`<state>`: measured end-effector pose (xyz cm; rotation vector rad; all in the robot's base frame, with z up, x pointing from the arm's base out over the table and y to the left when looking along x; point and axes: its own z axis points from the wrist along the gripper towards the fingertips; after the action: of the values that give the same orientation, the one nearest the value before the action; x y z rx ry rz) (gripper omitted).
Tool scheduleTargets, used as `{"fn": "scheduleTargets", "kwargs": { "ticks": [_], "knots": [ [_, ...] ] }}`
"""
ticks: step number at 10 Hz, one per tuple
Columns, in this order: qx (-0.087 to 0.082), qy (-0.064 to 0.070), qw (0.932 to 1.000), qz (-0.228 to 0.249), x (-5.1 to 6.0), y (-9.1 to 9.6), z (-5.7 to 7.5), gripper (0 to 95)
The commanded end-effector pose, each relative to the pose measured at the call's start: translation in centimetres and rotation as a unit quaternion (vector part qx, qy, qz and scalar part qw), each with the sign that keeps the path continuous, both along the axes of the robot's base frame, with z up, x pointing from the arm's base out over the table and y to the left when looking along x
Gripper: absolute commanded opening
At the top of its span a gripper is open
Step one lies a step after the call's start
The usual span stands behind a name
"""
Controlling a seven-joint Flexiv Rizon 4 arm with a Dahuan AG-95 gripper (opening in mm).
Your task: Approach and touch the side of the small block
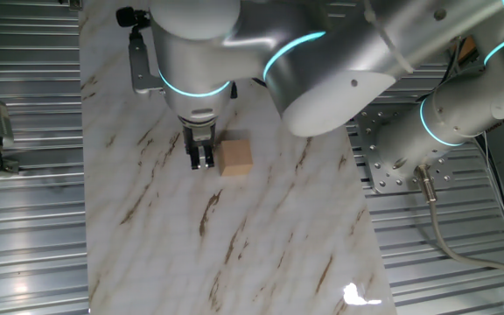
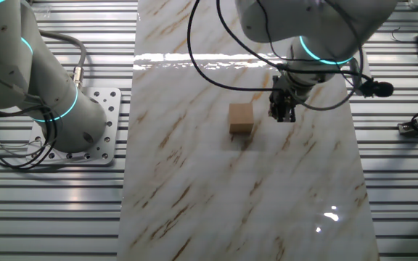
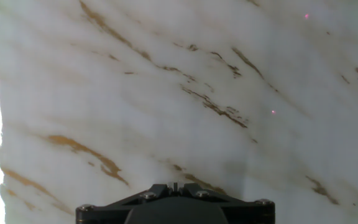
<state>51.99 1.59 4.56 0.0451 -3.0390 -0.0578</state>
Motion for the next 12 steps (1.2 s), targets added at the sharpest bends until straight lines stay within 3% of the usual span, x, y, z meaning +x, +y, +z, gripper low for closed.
{"fn": "scheduleTargets", "kwargs": {
  "ticks": [1,3,12],
  "knots": [
    [-0.005,-0.017,0.9998,0.001,-0.9,0.1,-0.8,0.0],
    [-0.005,-0.024,0.9997,0.005,-1.6,-0.1,-1.5,0.0],
    [0.000,-0.023,0.9997,0.007,-5.1,-0.1,-2.5,0.0]
  ]
}}
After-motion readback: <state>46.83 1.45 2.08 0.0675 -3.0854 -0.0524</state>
